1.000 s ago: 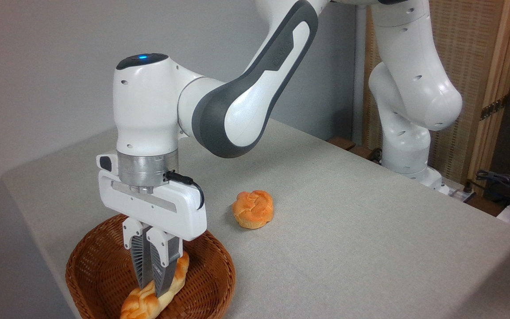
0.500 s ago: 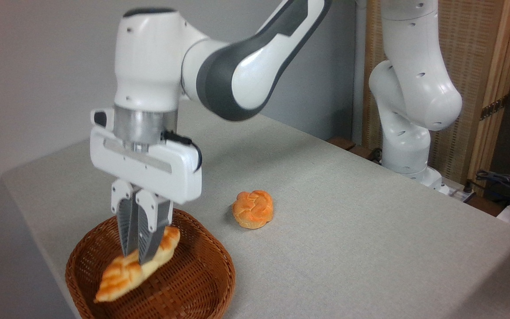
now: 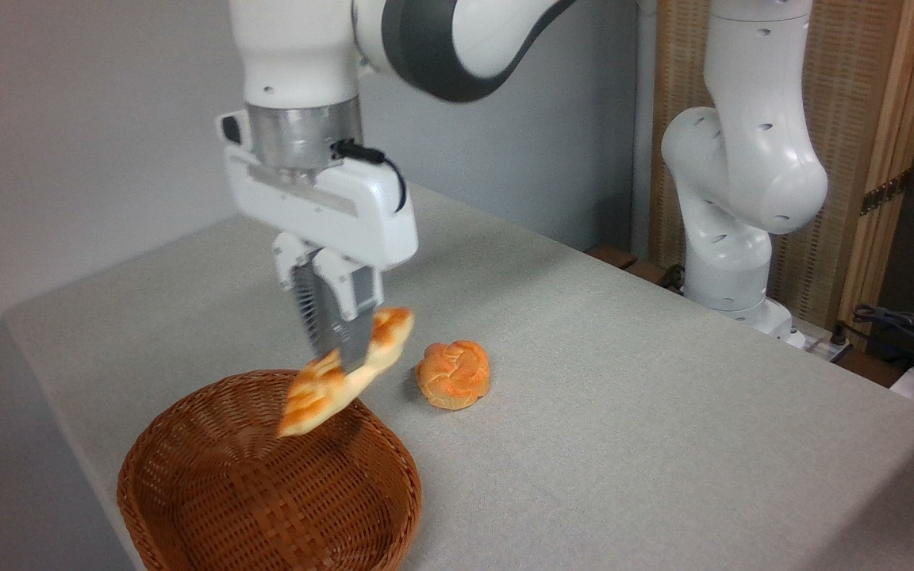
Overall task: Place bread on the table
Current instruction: 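Lift the braided loaf out of the basket toward the round bun, then lower the braided loaf onto the table beside the bun and release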
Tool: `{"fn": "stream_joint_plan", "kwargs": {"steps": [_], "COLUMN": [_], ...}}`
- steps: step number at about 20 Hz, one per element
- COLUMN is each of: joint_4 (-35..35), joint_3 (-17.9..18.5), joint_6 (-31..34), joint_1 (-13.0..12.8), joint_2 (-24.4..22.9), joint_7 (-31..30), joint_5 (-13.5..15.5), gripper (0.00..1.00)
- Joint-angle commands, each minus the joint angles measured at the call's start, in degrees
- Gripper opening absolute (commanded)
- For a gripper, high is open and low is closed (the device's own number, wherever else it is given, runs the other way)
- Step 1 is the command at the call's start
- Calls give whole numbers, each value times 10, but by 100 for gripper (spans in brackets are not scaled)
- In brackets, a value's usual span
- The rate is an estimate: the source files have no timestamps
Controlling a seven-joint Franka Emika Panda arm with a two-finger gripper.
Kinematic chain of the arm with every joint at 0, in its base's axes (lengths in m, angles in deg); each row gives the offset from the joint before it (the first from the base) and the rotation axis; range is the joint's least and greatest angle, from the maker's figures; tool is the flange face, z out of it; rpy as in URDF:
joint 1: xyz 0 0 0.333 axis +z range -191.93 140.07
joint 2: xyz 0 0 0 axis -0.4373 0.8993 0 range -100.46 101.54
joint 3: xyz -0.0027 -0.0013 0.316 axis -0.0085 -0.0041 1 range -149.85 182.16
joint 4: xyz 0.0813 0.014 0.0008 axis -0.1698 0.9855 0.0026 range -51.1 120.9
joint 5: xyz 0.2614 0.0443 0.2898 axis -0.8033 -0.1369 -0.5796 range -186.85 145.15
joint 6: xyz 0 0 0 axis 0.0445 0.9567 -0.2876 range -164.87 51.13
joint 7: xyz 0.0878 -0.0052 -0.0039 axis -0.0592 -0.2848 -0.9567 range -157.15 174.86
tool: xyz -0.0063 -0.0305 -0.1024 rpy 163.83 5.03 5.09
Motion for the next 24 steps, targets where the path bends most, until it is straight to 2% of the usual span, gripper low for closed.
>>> {"fn": "stream_joint_plan", "kwargs": {"steps": [1, 4, 8, 12, 17, 21, 24], "joint_4": [42, 59, 68, 68, 66, 64, 63], "joint_3": [4, 8, 8, 7, 4, 6, 6], "joint_6": [90, 140, 137, 110, 35, 5, -10], "joint_1": [-8, -8, -8, -10, -10, -8, -8], "joint_2": [-60, -74, -64, -29, -2, 5, 7], "joint_7": [74, 116, 138, 146, 143, 141, 140], "joint_5": [-1, -1, -1, -1, 0, 46, 47], "gripper": [29, 30, 32, 32, 32, 32, 31]}}
